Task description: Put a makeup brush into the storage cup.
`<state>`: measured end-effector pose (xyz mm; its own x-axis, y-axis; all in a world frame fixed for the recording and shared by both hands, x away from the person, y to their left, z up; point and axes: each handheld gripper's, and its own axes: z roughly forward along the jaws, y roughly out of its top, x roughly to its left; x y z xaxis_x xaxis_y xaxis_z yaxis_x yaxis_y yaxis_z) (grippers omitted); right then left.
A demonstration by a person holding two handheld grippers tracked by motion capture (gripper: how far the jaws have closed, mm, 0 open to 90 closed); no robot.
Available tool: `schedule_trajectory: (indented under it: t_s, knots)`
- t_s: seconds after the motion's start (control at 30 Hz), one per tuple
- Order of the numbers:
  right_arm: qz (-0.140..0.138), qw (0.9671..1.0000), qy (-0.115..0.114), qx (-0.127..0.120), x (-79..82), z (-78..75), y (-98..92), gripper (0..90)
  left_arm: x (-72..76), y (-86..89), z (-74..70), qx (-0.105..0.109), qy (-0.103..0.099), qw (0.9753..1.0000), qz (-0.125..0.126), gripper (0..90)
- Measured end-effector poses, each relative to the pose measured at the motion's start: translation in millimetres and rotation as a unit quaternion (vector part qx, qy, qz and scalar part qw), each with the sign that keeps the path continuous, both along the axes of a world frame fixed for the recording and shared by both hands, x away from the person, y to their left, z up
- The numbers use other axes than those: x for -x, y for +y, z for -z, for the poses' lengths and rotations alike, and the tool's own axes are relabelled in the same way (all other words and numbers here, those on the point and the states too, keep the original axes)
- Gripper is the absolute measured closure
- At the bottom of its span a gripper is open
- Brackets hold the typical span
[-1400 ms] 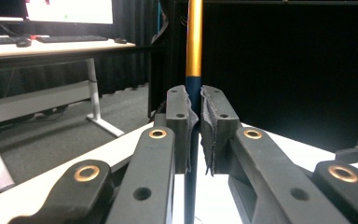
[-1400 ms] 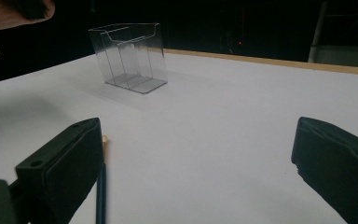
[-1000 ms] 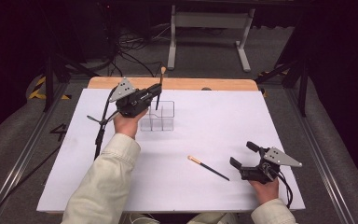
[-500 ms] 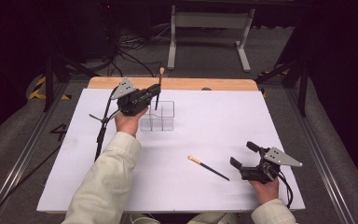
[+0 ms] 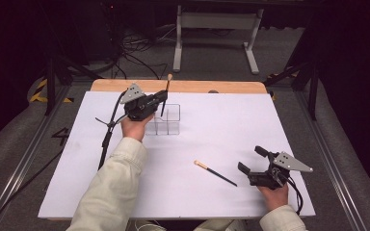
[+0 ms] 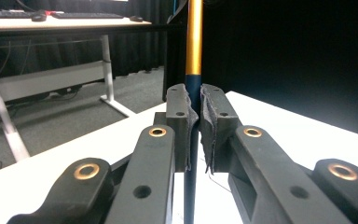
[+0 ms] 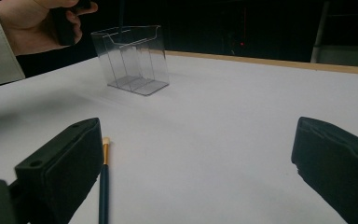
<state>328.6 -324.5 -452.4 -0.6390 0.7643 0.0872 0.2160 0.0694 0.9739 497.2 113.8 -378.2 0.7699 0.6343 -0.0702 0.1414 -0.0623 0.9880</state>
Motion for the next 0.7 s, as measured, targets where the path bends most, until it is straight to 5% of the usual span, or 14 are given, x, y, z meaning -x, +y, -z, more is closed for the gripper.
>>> schedule_trajectory:
  t_s: [0.7]
  knots:
    - [-0.002,1.0,0.0,-0.001,0.0,0.0,-0.1,2.8,-1.0,1.2,18.3,-0.009,0.025,0.9997,-0.002,82.3]
